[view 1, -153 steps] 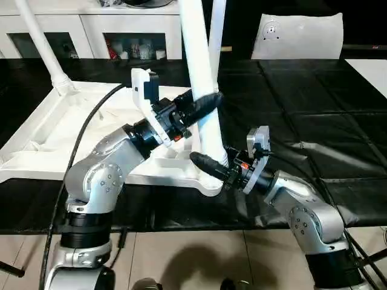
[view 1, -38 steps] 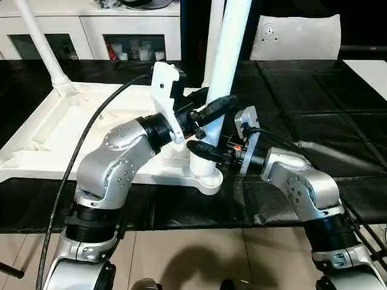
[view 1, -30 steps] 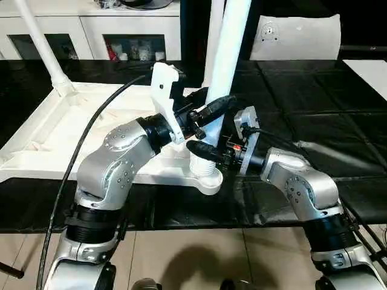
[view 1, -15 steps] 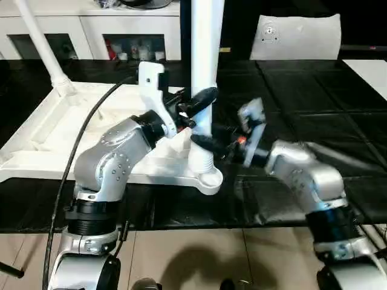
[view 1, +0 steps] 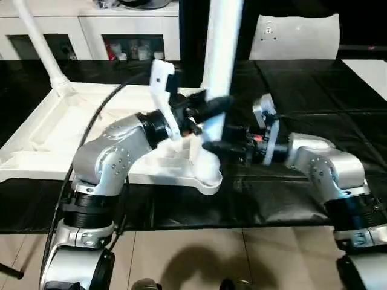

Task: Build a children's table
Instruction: Pick table leg

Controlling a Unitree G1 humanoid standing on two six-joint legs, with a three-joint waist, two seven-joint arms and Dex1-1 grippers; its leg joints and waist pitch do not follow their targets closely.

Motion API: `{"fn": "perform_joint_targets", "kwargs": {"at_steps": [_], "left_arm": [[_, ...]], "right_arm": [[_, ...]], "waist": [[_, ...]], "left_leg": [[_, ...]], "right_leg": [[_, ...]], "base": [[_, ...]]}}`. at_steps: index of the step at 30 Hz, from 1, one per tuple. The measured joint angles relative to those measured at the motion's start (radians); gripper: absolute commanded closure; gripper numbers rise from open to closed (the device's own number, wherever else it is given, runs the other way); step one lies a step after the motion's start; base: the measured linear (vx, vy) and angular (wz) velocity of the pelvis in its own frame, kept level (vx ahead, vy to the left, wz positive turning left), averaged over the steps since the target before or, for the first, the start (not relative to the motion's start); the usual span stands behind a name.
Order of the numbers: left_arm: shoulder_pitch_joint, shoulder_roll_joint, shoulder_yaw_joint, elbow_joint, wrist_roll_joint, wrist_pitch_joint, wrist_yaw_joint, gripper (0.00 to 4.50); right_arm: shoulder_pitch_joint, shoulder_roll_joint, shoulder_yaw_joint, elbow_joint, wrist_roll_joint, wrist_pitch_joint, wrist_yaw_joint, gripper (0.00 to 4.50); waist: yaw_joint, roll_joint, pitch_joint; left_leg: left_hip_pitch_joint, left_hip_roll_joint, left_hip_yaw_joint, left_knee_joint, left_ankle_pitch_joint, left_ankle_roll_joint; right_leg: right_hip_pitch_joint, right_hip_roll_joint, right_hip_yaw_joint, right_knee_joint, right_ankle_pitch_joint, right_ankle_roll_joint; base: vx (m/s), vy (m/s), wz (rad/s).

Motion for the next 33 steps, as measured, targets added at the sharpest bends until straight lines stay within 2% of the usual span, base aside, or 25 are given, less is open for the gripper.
{"fn": "perform_joint_targets", "kwargs": {"at_steps": [17,19,22,24,33], "left_arm": [[-0.016,0.018,-0.044,-0.019,-0.008,-0.007,-0.098,2.67],[-0.016,0.02,-0.044,-0.019,-0.008,-0.008,-0.099,2.67],[-0.016,0.02,-0.044,-0.019,-0.008,-0.009,-0.102,2.67],[-0.016,0.02,-0.044,-0.019,-0.008,-0.009,-0.103,2.67],[-0.016,0.022,-0.045,-0.019,-0.008,-0.009,-0.107,2.67]], "right_arm": [[-0.019,0.022,0.015,0.022,0.019,0.025,0.06,1.24],[-0.019,0.022,0.015,0.022,0.021,0.026,0.061,1.54],[-0.019,0.022,0.015,0.022,0.021,0.028,0.068,1.66],[-0.019,0.022,0.015,0.022,0.022,0.03,0.071,1.92],[-0.019,0.024,0.015,0.022,0.028,0.035,0.076,2.53]], "waist": [[0.0,0.0,0.0],[0.0,0.0,0.0],[0.0,0.0,0.0],[0.0,0.0,0.0],[0.0,0.0,0.0]], "left_leg": [[0.0,0.0,0.0,0.0,0.0,0.0],[0.0,0.0,0.0,0.0,0.0,0.0],[0.0,0.0,0.0,0.0,0.0,0.0],[0.0,0.0,0.0,0.0,0.0,0.0],[0.0,0.0,0.0,0.0,0.0,0.0]], "right_leg": [[0.0,0.0,0.0,0.0,0.0,0.0],[0.0,0.0,0.0,0.0,0.0,0.0],[0.0,0.0,0.0,0.0,0.0,0.0],[0.0,0.0,0.0,0.0,0.0,0.0],[0.0,0.0,0.0,0.0,0.0,0.0]], "base": [[0.0,0.0,0.0],[0.0,0.0,0.0],[0.0,0.0,0.0],[0.0,0.0,0.0],[0.0,0.0,0.0]]}}
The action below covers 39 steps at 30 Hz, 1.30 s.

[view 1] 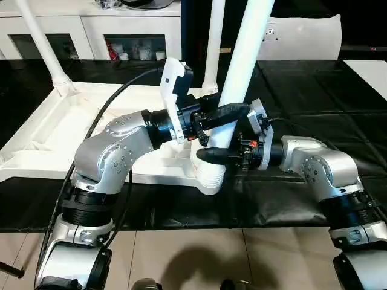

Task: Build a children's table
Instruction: Pick table leg

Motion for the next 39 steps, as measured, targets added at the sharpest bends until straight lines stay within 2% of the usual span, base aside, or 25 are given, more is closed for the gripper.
{"fn": "perform_joint_targets", "kwargs": {"at_steps": [8,9,11,13,16,19,22,28,30,31,35,39], "left_arm": [[0.0,-0.009,-0.01,0.0,0.017,-0.024,0.015,2.67],[0.0,-0.013,-0.007,0.0,0.011,-0.021,0.016,2.32],[0.001,-0.027,0.01,0.0,-0.003,-0.006,0.026,2.32],[0.001,-0.038,0.024,0.0,-0.031,0.012,0.036,1.98],[0.001,-0.072,0.06,-0.019,-0.072,0.021,0.055,1.88],[0.001,-0.089,0.07,-0.029,-0.086,0.021,0.079,1.56],[0.005,-0.131,0.095,-0.049,-0.111,0.029,0.121,1.32],[0.018,-0.118,0.058,-0.096,-0.074,0.023,0.138,0.68],[0.031,-0.114,0.051,-0.104,-0.059,0.014,0.139,0.62],[0.034,-0.113,0.049,-0.104,-0.056,0.014,0.14,0.41],[0.039,-0.112,0.05,-0.112,-0.056,0.024,0.145,0.06],[0.051,-0.103,0.049,-0.128,-0.056,0.019,0.145,0.0]], "right_arm": [[0.0,0.001,-0.005,0.0,0.0,-0.001,0.001,2.59],[0.0,0.002,-0.006,-0.001,0.0,-0.002,0.001,2.59],[0.003,0.007,-0.014,-0.007,0.001,-0.003,-0.003,2.59],[0.007,0.008,-0.017,-0.018,0.003,-0.002,-0.011,2.59],[0.03,0.02,-0.017,-0.042,0.015,0.007,-0.018,2.59],[0.049,0.042,-0.015,-0.045,0.018,0.009,-0.035,2.59],[0.064,0.079,-0.019,-0.047,0.006,-0.035,-0.086,2.59],[0.073,0.105,-0.012,-0.064,-0.043,-0.056,-0.165,2.6],[0.077,0.119,-0.006,-0.061,-0.065,-0.067,-0.199,2.6],[0.078,0.122,-0.003,-0.055,-0.076,-0.078,-0.212,2.6],[0.078,0.151,0.001,-0.022,-0.1,-0.141,-0.25,2.6],[0.078,0.185,0.0,-0.005,-0.112,-0.173,-0.282,2.6]], "waist": [[0.0,-0.002,0.0],[0.0,-0.002,0.0],[0.0,-0.002,0.0],[0.0,-0.002,0.0],[0.0,-0.003,-0.001],[0.0,-0.003,-0.001],[0.0,-0.004,-0.001],[0.0,-0.004,-0.001],[-0.001,-0.004,-0.001],[-0.001,-0.004,-0.001],[-0.002,-0.004,-0.001],[-0.003,-0.004,-0.001]], "left_leg": [[0.0,0.0,0.0,0.0,0.0,0.0],[0.0,0.0,0.0,0.0,0.0,0.0],[0.0,0.0,0.0,0.0,0.0,0.0],[0.0,0.0,0.0,0.0,0.0,0.0],[0.0,0.0,0.0,0.0,0.0,0.0],[0.0,0.0,0.0,0.0,0.0,0.0],[0.0,0.0,0.0,0.001,0.0,0.0],[0.0,0.0,0.0,0.001,0.0,0.0],[0.0,0.0,0.0,0.001,0.0,0.0],[0.0,0.0,0.0,0.001,0.0,0.0],[0.0,0.0,0.0,0.001,0.0,0.0],[0.0,0.0,0.0,0.001,0.0,0.0]], "right_leg": [[0.0,0.0,0.0,0.0,0.0,0.0],[0.0,0.0,0.0,0.0,0.0,0.0],[0.0,0.0,0.0,0.0,0.0,0.0],[0.0,0.0,0.0,0.0,0.0,0.0],[0.0,0.0,0.0,0.0,0.0,0.0],[0.0,0.0,0.0,0.0,0.0,0.0],[0.0,0.0,0.0,0.0,0.0,0.0],[0.0,0.0,0.0,0.0,0.0,0.0],[0.0,0.0,0.0,0.0,0.0,0.0],[0.0,0.0,0.0,0.0,0.0,0.0],[0.0,0.0,-0.001,0.0,0.0,0.0],[0.0,0.0,0.0,0.0,0.0,0.0]], "base": [[0.0,0.0,0.0],[0.0,0.0,0.0],[0.0,0.0,0.0],[0.0,0.0,0.0],[0.0,0.0,0.0],[0.0,0.0,0.0],[0.0,0.0,0.0],[0.0,0.0,0.0],[0.0,0.0,0.0],[0.0,0.0,0.0],[0.0,0.0,0.0],[0.0,0.0,0.0]]}}
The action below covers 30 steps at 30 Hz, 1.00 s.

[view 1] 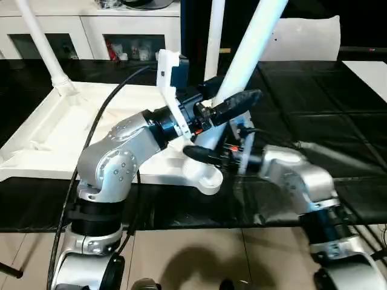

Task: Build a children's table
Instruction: Pick table leg

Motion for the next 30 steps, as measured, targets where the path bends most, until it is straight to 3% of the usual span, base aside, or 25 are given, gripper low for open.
{"fn": "perform_joint_targets", "kwargs": {"at_steps": [4,10,15,17,21,23,28,30], "left_arm": [[0.003,-0.015,0.017,0.0,-0.005,-0.018,0.0,0.0],[0.031,-0.094,0.135,-0.007,-0.201,-0.009,0.006,0.0],[0.087,-0.085,0.177,-0.019,-0.223,-0.018,0.027,0.0],[0.108,-0.061,0.172,-0.019,-0.176,-0.026,0.041,0.0],[0.175,0.094,0.118,0.013,0.026,-0.09,0.081,0.0],[0.19,0.138,0.1,0.042,0.08,-0.106,0.082,0.0],[0.188,0.257,-0.05,0.138,0.246,-0.185,0.018,0.0],[0.173,0.309,-0.126,0.216,0.317,-0.27,-0.08,0.0]], "right_arm": [[0.0,0.032,-0.017,0.0,0.0,-0.011,-0.026,2.6],[0.002,0.079,-0.158,0.0,0.084,0.006,-0.16,2.61],[0.087,0.09,-0.188,-0.092,0.114,0.031,-0.199,2.61],[0.115,0.093,-0.185,-0.133,0.109,0.033,-0.225,2.61],[0.18,0.071,-0.173,-0.231,0.054,0.032,-0.305,2.61],[0.198,0.059,-0.174,-0.241,0.035,0.032,-0.328,2.61],[0.237,0.04,-0.151,-0.269,-0.029,0.031,-0.377,2.61],[0.238,0.043,-0.151,-0.269,-0.044,0.031,-0.414,2.61]], "waist": [[0.001,0.0,0.0],[0.002,0.002,-0.001],[-0.006,0.007,-0.002],[-0.014,0.011,-0.003],[-0.035,0.024,-0.01],[-0.042,0.025,-0.011],[-0.059,0.029,-0.011],[-0.067,0.028,-0.011]], "left_leg": [[0.0,0.0,0.0,0.0,0.0,0.0],[0.0,0.0,0.0,0.0,0.0,0.0],[0.001,0.001,0.0,-0.001,0.0,0.0],[0.002,0.0,0.0,-0.001,0.0,0.0],[0.006,0.0,-0.001,-0.001,0.0,0.0],[0.009,0.0,-0.002,-0.001,0.0,0.0],[0.014,-0.001,-0.003,-0.001,-0.001,0.001],[0.014,-0.001,-0.004,-0.001,-0.001,0.001]], "right_leg": [[0.0,0.0,0.0,0.0,0.0,0.0],[0.001,0.0,0.0,0.0,0.0,0.0],[0.0,0.001,0.0,0.0,0.0,0.0],[0.001,0.001,0.0,0.0,0.0,0.0],[0.005,0.001,-0.001,-0.002,0.0,0.0],[0.006,0.001,-0.002,-0.002,0.0,0.0],[0.014,0.001,-0.004,-0.011,0.0,0.001],[0.015,0.001,-0.005,-0.013,0.0,0.001]], "base": [[0.0,0.0,0.0],[0.0,0.0,0.0],[0.0,0.0,0.0],[0.0,0.0,0.0],[0.0,0.0,0.0],[0.0,0.0,0.0],[0.0,0.0,0.0],[0.0,0.0,0.0]]}}
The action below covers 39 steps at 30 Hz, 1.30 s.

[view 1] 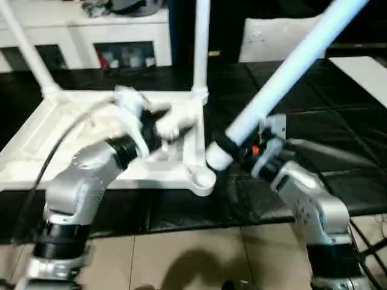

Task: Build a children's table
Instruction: Pick table leg, then insert table leg to table base

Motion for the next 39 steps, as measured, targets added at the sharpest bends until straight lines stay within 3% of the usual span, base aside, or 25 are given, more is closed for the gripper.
{"fn": "perform_joint_targets", "kwargs": {"at_steps": [3,6,13,24,26,27,34,39], "left_arm": [[-0.004,0.035,-0.049,0.087,0.045,-0.076,-0.13,0.0],[-0.033,0.081,-0.114,0.168,0.064,-0.134,-0.281,0.26],[-0.118,0.144,-0.181,0.374,0.115,-0.231,-0.52,0.78],[-0.236,0.14,-0.23,0.627,0.245,-0.408,-0.586,1.74],[-0.24,0.136,-0.23,0.646,0.258,-0.426,-0.587,1.74],[-0.24,0.131,-0.231,0.658,0.261,-0.432,-0.588,2.01],[-0.272,0.104,-0.248,0.738,0.284,-0.494,-0.605,2.46],[-0.275,0.084,-0.245,0.773,0.298,-0.537,-0.618,2.76]], "right_arm": [[0.012,-0.006,-0.003,0.0,-0.014,0.0,-0.027,2.61],[0.028,-0.008,-0.003,0.0,-0.016,0.003,-0.03,2.61],[0.04,-0.047,0.004,0.0,-0.021,-0.009,0.0,2.61],[0.042,-0.065,0.02,-0.005,-0.022,-0.013,0.025,2.61],[0.042,-0.065,0.019,-0.005,-0.022,-0.014,0.026,2.61],[0.042,-0.066,0.019,-0.005,-0.021,-0.014,0.026,2.61],[0.042,-0.068,0.019,-0.006,-0.02,-0.023,0.026,2.61],[0.072,-0.067,0.019,-0.009,-0.017,-0.023,0.026,2.61]], "waist": [[-0.013,-0.002,0.0],[-0.012,-0.002,0.0],[-0.011,-0.002,0.0],[-0.009,-0.001,0.0],[-0.009,0.0,0.0],[-0.009,0.0,0.0],[-0.007,0.01,-0.001],[-0.005,0.011,0.0]], "left_leg": [[-0.001,-0.001,0.0,0.0,-0.001,0.001],[-0.001,-0.001,-0.001,-0.003,-0.001,0.001],[-0.001,-0.001,0.001,-0.008,0.0,0.0],[0.001,-0.002,0.002,-0.009,0.0,0.0],[0.0,-0.002,0.002,-0.01,0.0,0.0],[0.0,-0.002,0.002,-0.01,0.0,0.0],[0.001,-0.002,0.002,-0.01,0.0,0.0],[0.0,-0.002,0.002,-0.01,0.0,0.0]], "right_leg": [[0.0,-0.001,0.0,0.0,0.0,0.0],[0.0,-0.001,0.0,0.0,0.0,0.0],[0.0,-0.001,0.001,0.0,-0.001,0.001],[0.0,-0.001,0.002,0.0,-0.001,0.001],[0.001,-0.001,0.002,0.0,-0.001,0.001],[0.001,-0.001,0.002,0.0,-0.001,0.001],[0.001,-0.001,0.002,0.0,-0.001,0.001],[0.001,-0.001,0.001,-0.001,-0.001,0.001]], "base": [[0.0,0.0,0.0],[0.0,0.0,0.0],[0.0,0.0,0.0],[0.0,0.0,0.0],[0.0,0.0,0.0],[0.0,0.0,0.0],[0.0,0.0,0.0],[0.0,0.0,0.0]]}}
